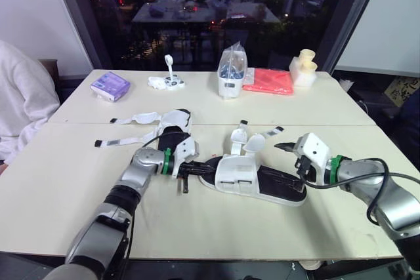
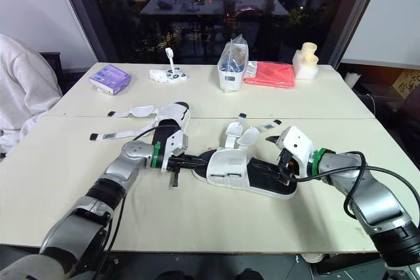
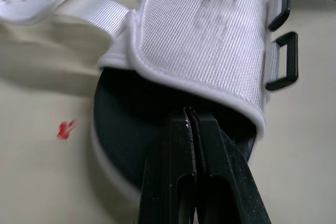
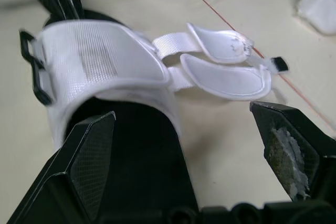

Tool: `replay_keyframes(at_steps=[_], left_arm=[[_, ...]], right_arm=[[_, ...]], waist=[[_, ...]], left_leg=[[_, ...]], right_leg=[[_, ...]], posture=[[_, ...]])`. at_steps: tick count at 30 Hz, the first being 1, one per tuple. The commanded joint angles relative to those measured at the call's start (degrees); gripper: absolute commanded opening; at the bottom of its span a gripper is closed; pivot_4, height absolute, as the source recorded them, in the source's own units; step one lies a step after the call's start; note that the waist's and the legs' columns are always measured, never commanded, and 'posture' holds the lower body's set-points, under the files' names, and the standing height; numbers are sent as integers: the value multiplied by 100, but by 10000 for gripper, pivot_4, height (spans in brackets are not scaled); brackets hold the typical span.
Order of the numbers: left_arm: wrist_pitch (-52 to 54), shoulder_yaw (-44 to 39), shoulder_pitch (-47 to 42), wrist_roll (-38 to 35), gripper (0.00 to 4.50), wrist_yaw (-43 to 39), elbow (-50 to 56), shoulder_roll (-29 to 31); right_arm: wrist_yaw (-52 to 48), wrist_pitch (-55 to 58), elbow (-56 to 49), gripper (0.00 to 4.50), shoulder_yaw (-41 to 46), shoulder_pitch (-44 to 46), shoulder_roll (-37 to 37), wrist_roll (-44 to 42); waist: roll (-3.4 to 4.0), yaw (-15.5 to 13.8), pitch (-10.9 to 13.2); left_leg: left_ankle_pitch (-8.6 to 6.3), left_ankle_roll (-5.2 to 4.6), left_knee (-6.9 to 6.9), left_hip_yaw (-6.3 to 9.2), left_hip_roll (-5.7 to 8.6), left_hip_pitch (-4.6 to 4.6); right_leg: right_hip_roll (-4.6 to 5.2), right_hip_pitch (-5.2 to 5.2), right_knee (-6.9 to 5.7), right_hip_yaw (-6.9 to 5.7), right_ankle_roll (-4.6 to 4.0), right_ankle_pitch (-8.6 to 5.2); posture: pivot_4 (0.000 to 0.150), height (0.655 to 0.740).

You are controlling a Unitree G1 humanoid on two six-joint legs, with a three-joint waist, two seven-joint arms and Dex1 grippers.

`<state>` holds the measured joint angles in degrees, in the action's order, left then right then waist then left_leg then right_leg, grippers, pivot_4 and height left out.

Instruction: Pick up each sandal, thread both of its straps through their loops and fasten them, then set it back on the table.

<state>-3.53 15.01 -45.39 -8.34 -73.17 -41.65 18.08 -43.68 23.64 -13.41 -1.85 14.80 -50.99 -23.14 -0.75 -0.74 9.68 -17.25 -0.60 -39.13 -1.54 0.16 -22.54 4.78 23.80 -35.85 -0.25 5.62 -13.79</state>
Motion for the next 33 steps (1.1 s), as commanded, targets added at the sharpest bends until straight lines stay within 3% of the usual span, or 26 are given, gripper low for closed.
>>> replay_keyframes(at_steps=[1, 7, 11, 17, 25, 33], left_arm=[[-260, 28, -190, 153, 397, -137, -195, -92], [-476, -4, -356, 307, 397, -185, -578, -291], [-559, -41, -423, 347, 397, -212, -718, -399], [-620, -83, -452, 387, 397, -230, -753, -433], [-593, -133, -382, 394, 397, -225, -606, -406], [-527, -160, -307, 385, 397, -227, -426, -363]], right_arm=[[15, 304, -29, 45000, 338, 91, 105, -151], [-14, 1539, 272, 45000, 775, 596, 427, -951], [199, 2689, 1164, 45000, 1134, 1538, 869, -1608], [614, 3683, 2783, 45000, 945, 2729, 1216, -1344], [632, 4036, 4362, 45000, 911, 3478, 1765, -1057], [772, 3279, 6566, 45000, 1945, 4468, 2329, -1165]], waist=[[0, 8, 0], [0, 3, 0], [-1, -6, 0], [0, 5, 0], [3, 6, -2], [4, 17, -2]], left_leg=[[0, 0, 0, 0, 0, 0], [0, 0, -1, 1, -1, 2], [0, -1, -2, 4, 0, 3], [-3, -6, -1, 5, 5, -1], [-3, -8, -6, -3, 10, -55], [-2, -8, -8, -8, 13, -68]], right_leg=[[-1, 0, 0, 0, 1, 1], [-3, -1, -2, 0, 6, 3], [2, -4, -2, 1, 10, 6], [19, -2, -1, -2, 11, 6], [27, 59, -12, -1, 37, 22], [21, 72, -14, -4, 46, 27]], posture=[[1500, 7400], [1500, 7400], [1500, 7400], [1500, 7400], [1500, 7400], [1500, 7400]])
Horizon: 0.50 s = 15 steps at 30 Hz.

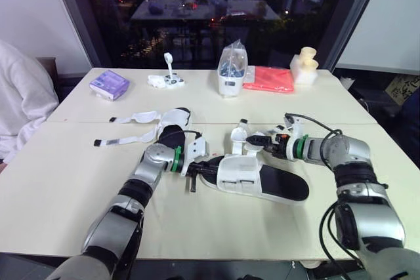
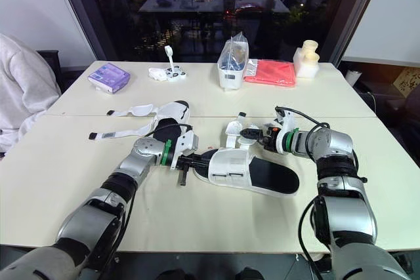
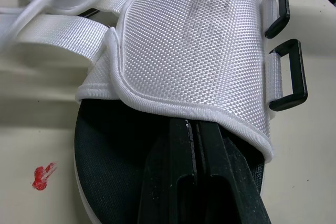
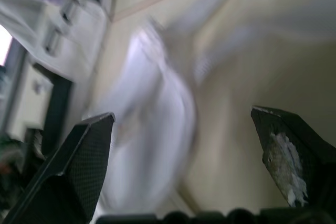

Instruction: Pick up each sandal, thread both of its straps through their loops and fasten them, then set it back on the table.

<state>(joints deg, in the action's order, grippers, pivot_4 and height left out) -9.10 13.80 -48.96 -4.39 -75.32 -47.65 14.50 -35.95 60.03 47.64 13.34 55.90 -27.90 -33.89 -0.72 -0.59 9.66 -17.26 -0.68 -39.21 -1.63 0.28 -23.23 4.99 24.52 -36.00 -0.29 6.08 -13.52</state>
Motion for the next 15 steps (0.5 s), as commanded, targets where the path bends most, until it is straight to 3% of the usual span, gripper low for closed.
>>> replay_keyframes(at_steps=[1, 10, 12, 15], left_arm=[[42, -41, 62, -13, 397, -12, 203, 4], [184, -48, 228, -44, 397, 10, 511, 77], [219, -48, 271, -52, 0, 26, 586, 86], [282, -53, 318, -71, 0, 45, 684, 93]], right_arm=[[65, -533, 692, 45000, 567, 491, 58, -105], [284, -1284, 1726, 45000, 1260, 1221, 166, -109], [38, -1245, 1649, 39633, 1282, 1289, 164, -140], [-221, -1056, 1488, 27002, 1353, 1317, 150, -223]], waist=[[0, 8, 0], [0, 49, 0], [0, 57, 0], [1, 96, 0]], left_leg=[[0, 0, 0, 0, 0, 0], [0, 0, 1, 0, 0, -2], [0, 0, 1, 0, 0, -4], [0, 0, 1, 0, 0, -6]], right_leg=[[0, 0, 0, 0, 1, 0], [-2, 0, -1, -1, 5, 3], [-2, 0, -2, 0, 5, 3], [-2, 0, -3, 0, 6, 3]], posture=[[1500, 7400], [1500, 7400], [1500, 7400], [1500, 7400]])
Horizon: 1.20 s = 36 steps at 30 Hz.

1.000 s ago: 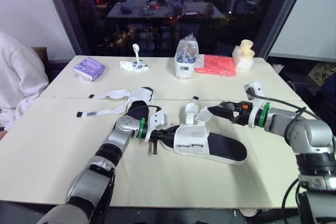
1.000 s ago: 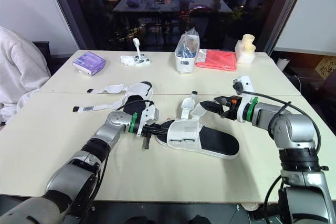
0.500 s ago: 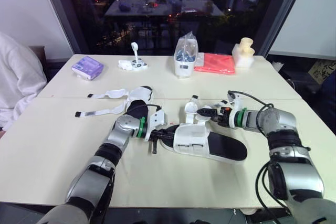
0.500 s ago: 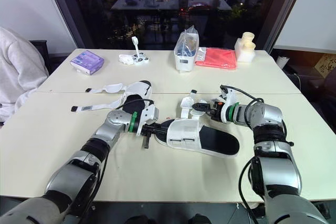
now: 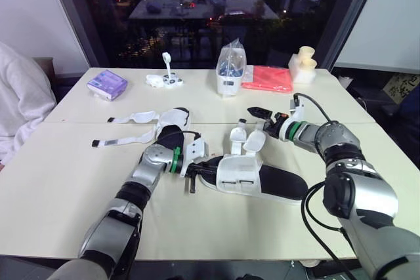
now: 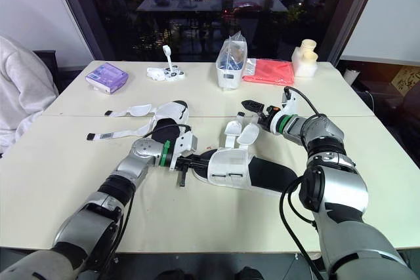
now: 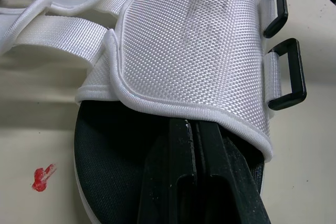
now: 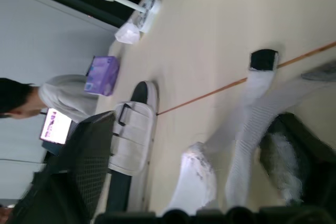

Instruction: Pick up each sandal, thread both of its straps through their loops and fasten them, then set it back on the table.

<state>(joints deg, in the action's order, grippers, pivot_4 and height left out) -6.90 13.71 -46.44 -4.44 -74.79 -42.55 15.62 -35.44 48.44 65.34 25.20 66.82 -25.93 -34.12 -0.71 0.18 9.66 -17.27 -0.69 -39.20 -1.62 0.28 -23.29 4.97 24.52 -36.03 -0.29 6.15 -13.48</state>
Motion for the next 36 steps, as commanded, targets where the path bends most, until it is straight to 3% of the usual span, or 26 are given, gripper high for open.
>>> replay_keyframes(at_steps=[1, 5, 6, 8, 10, 12, 15, 18, 22, 26, 29, 32, 36], left_arm=[[77, -43, 79, -67, 0, -5, 202, -17], [124, -62, 113, -58, 0, -8, 274, -20], [134, -64, 118, -59, 0, -9, 285, -22], [151, -68, 126, -59, 0, -7, 305, -25], [169, -71, 126, -59, 0, -10, 324, -22], [188, -75, 124, -60, 0, -14, 345, -16], [199, -86, 122, -62, 0, -25, 344, 2], [189, -90, 128, -50, 0, -37, 316, 10], [191, -74, 141, -44, 0, -54, 315, -2], [172, -73, 105, -27, 0, -80, 254, -10], [173, -79, 83, -23, 0, -78, 242, -20], [164, -81, 75, -16, 0, -64, 238, -30], [166, -86, 87, -10, 0, -42, 259, -27]], right_arm=[[-377, 212, -374, 22406, 172, 214, -62, -231], [-742, 757, -1083, 2828, 99, 29, -85, -410], [-848, 996, -1436, 1343, 67, -74, -83, -509], [-979, 1438, -2376, 1343, -98, -414, -50, -691], [-949, 1803, -3879, 1343, -528, -1052, -37, -814], [-1142, 1468, -5795, 1343, -983, -1975, -56, -898], [-1287, 66, -7667, 1343, -1765, -3140, -315, -127], [-1315, -2963, -8534, 1343, -2794, -4418, -742, 1872], [-839, -5977, -8167, 1343, -3258, -5130, -1020, 3533], [287, -8800, -6964, 1343, -3571, -5177, -1547, 5543], [1111, -9681, -6146, 1343, -3696, -4906, -1643, 6516], [1531, -10094, -5594, 1343, -3810, -4705, -1658, 6880], [1440, -10243, -5528, 13998, -3912, -4583, -1742, 6625]], waist=[[0, 34, 0], [0, 50, 0], [0, 48, 0], [1, 45, 0], [2, 40, -1], [3, 38, -2], [8, 43, -4], [5, 39, -3], [3, 50, -2], [-2, 55, 1], [-2, 53, 1], [-1, 52, 0], [-2, 41, 0]], left_leg=[[0, 0, 0, 0, 0, -1], [0, 0, 0, 0, 0, -2], [0, 0, 0, 1, 0, -1], [0, 0, 0, 5, 0, -2], [0, 0, 0, 6, 0, -4], [-1, -1, 4, 12, 0, -8], [-2, -1, 4, 18, 1, -11], [-2, -2, -4, 8, 5, -9], [1, 0, -7, 5, 19, -1], [11, 2, -11, 0, 23, 9], [13, 4, -11, 2, 20, 14], [15, 7, -11, 2, 15, 20], [16, 7, -11, 4, 12, 26]], right_leg=[[0, 0, -1, 0, 1, 1], [1, 0, -1, 0, 5, 3], [1, 0, -1, 0, 6, 3], [1, 0, -3, 0, 6, 4], [2, 3, -5, 0, 7, 4], [3, 6, -4, -2, 8, 5], [-1, 13, -4, -5, 15, 7], [-3, 12, 4, -5, 18, 7], [-9, -1, 14, 1, 29, 0], [-12, -5, 5, 7, 28, 1], [-20, -8, 2, 9, 26, 1], [-25, -11, -1, 11, 23, 1], [-25, -23, 0, 11, 22, 1]], posture=[[1500, 7400], [1500, 7400], [1500, 7400], [1500, 7400], [1500, 7400], [1500, 7400], [1500, 7400], [1500, 7400], [1500, 7400], [1500, 7400], [1500, 7400], [1500, 7400], [1500, 7400]])
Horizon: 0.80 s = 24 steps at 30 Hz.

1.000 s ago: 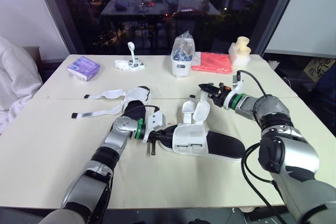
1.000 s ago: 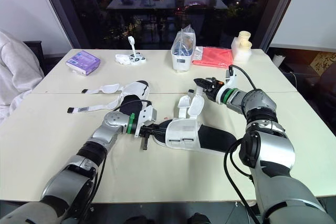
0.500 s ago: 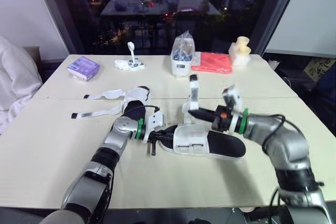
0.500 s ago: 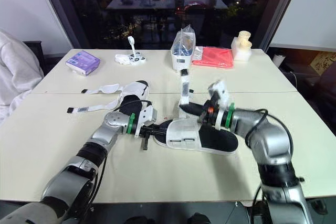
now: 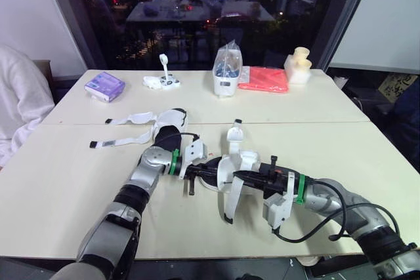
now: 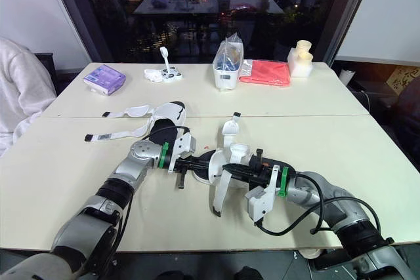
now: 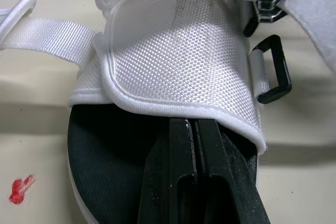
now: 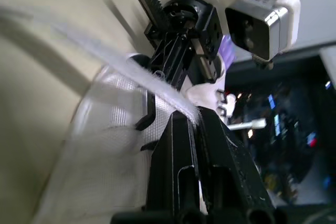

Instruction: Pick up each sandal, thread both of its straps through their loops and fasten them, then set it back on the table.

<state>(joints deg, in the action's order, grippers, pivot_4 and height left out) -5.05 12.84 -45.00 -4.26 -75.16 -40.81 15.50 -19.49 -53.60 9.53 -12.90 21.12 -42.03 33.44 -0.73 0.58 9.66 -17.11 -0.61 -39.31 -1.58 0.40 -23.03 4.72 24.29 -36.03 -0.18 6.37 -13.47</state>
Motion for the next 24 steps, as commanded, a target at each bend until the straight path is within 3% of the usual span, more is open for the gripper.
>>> replay_keyframes(at_steps=[1, 5, 7, 13, 18, 24], left_arm=[[-19, 1, -51, -27, 0, -2, 91, -12], [7, -1, 23, -34, 0, 10, 177, 14], [20, -1, 52, -40, 0, 14, 216, 23], [0, 21, 73, -34, 0, -12, 225, 25], [-64, 33, 8, -11, 0, -40, 101, -34], [-295, 3, -61, 23, 0, 106, -60, -162]], right_arm=[[-237, -7, 8, 18891, -114, -9, -161, -233], [-2027, 1169, -1046, 38545, -438, -310, -999, -1858], [-2639, 1935, -1845, 38545, -326, -513, -1491, -2509], [-3661, 3681, -3418, 38545, 269, -1408, -2511, -3885], [-3488, 6697, -4324, 38545, 1009, -1993, -2552, -6634], [-2567, 9480, -4203, 38545, 998, -1589, -2016, -8544]], waist=[[-1, 1, 0], [-3, -8, 1], [-1, -33, -1], [-1, -100, -1], [-5, -131, 1], [-7, -126, 2]], left_leg=[[0, 0, 0, 0, -3, 4], [-4, -6, 2, 8, -13, 49], [-8, -12, 7, 24, -16, 81], [-11, -17, 7, 17, -19, 66], [-11, -16, 7, 16, -24, 64], [-13, -15, 8, 18, -24, 56]], right_leg=[[0, -6, 1, 0, 0, 0], [0, -60, 13, 0, -2, -1], [-3, -113, 48, -5, -19, -11], [8, -99, 69, -3, -30, -8], [27, -95, 70, -4, -37, -4], [49, -91, 84, -4, -46, 0]], posture=[[1500, 7400], [1500, 7400], [1500, 7400], [1500, 7400], [1500, 7400], [1500, 7400]])
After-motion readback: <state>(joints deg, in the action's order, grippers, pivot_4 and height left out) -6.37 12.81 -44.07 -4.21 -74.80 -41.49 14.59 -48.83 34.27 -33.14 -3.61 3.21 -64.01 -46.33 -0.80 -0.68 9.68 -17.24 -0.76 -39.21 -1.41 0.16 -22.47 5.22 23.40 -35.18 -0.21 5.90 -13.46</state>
